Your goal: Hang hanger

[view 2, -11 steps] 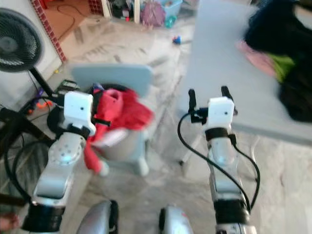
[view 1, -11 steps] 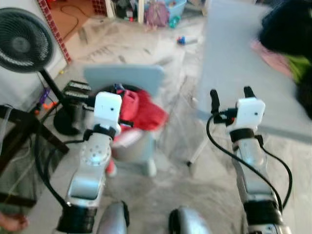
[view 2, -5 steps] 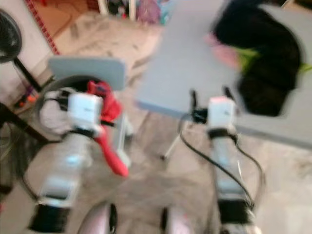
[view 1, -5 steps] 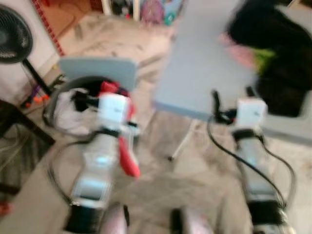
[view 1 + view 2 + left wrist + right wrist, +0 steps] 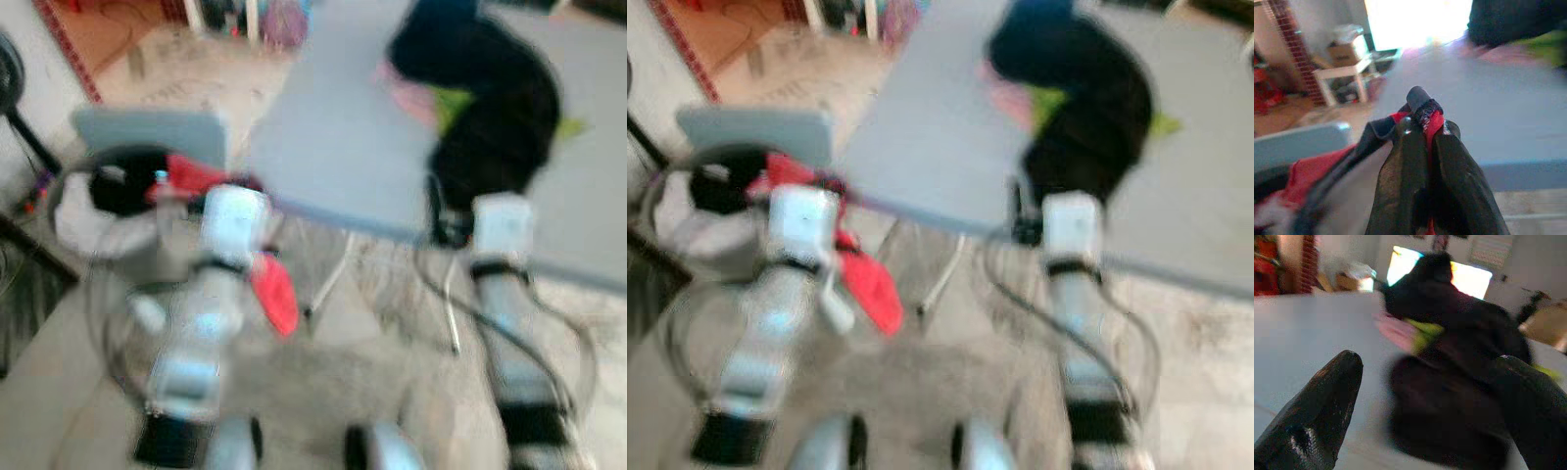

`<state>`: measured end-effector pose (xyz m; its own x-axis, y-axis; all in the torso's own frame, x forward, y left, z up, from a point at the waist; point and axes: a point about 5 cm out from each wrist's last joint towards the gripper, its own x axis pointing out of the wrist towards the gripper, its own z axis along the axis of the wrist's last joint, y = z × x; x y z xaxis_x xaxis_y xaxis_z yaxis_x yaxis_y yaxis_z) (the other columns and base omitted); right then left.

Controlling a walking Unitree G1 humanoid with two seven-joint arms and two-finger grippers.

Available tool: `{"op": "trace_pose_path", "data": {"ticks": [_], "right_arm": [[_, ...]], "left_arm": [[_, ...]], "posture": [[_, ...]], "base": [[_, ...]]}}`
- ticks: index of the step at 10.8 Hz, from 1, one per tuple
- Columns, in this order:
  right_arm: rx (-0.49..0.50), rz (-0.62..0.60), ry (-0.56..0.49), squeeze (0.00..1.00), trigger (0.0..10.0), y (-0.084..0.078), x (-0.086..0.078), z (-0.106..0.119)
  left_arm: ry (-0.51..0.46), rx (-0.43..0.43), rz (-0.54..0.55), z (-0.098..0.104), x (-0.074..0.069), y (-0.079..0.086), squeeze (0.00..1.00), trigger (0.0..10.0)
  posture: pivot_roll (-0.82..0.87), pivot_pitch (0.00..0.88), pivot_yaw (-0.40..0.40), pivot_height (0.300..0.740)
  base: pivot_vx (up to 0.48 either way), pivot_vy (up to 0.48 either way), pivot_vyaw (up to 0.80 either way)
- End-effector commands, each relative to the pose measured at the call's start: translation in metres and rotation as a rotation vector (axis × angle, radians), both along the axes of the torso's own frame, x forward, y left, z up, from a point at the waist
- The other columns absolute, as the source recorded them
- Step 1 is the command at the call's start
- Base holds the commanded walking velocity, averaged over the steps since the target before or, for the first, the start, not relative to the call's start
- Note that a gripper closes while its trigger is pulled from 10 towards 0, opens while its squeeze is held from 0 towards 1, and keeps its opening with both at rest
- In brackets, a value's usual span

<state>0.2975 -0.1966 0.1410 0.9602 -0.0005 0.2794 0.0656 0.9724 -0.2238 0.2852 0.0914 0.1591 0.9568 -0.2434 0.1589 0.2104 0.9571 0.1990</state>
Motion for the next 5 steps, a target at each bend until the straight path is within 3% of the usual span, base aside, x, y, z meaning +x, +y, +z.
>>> {"op": "trace_pose_path", "data": {"ticks": [1, 5], "right_arm": [[0.005, 0.008, -0.016, 0.00, 10.0, 0.004, 0.001, 0.003], [-0.002, -0.002, -0.025, 0.00, 10.0, 0.002, 0.003, 0.004]], "left_arm": [[-0.024, 0.014, -0.002, 0.004, 0.001, 0.003, 0.00, 10.0], [-0.018, 0.006, -0.067, -0.001, -0.001, -0.014, 0.00, 10.0]], "posture": [[0.00, 0.163, -0.017, 0.740], [-0.01, 0.159, -0.014, 0.740]], "base": [[0.000, -0.315, 0.00], [0.000, 0.000, 0.00]]}}
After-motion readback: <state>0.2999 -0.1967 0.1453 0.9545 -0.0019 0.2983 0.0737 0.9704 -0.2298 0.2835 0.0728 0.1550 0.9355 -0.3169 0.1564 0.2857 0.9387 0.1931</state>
